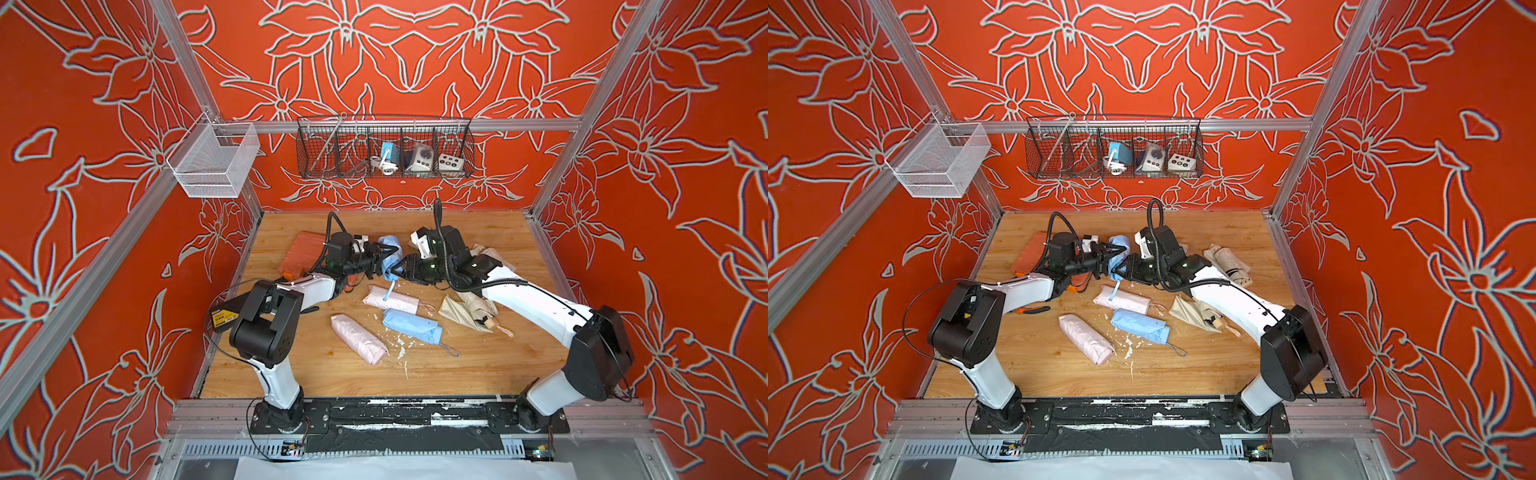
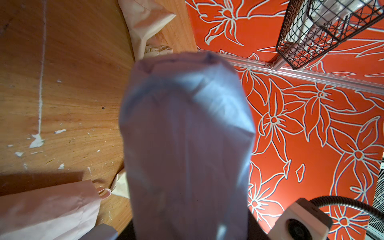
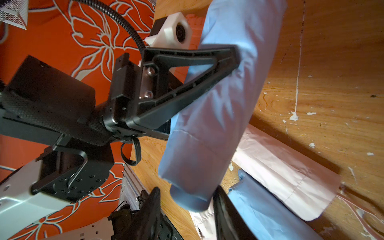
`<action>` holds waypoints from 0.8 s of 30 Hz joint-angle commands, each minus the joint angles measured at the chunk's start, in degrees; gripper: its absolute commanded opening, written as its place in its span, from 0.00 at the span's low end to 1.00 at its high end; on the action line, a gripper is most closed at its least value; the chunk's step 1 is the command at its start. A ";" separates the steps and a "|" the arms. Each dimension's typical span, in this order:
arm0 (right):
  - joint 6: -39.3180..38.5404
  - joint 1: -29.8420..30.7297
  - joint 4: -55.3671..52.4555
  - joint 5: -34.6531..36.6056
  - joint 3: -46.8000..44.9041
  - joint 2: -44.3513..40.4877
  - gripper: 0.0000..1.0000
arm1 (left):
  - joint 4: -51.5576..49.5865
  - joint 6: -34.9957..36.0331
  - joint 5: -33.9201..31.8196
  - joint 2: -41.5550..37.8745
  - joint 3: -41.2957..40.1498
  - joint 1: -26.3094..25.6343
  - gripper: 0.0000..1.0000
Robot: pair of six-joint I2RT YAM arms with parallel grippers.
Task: Take umbrellas out of sleeves
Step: Take out the umbrella from the umbrella sleeve.
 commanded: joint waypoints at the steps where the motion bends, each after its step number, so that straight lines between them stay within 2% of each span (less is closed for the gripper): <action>1: -0.59 1.12 -0.40 1.18 3.03 1.32 0.41 | 4.24 0.18 -0.28 -1.41 0.73 -0.11 0.41; 7: -0.96 1.25 -1.63 2.86 6.00 3.72 0.37 | 4.91 -0.51 -0.55 -1.54 0.59 -0.73 0.42; 10: -0.45 1.34 -1.51 3.49 6.77 4.78 0.43 | 5.19 -0.87 -0.72 -1.41 0.59 -1.15 0.42; 14: -0.23 1.34 -1.44 4.02 7.20 5.64 0.47 | 6.05 -1.69 -0.98 -0.86 0.59 -1.69 0.42; 24: -1.22 1.34 -2.05 6.74 7.59 6.03 0.41 | 6.44 -2.20 -0.90 -0.59 0.51 -2.03 0.42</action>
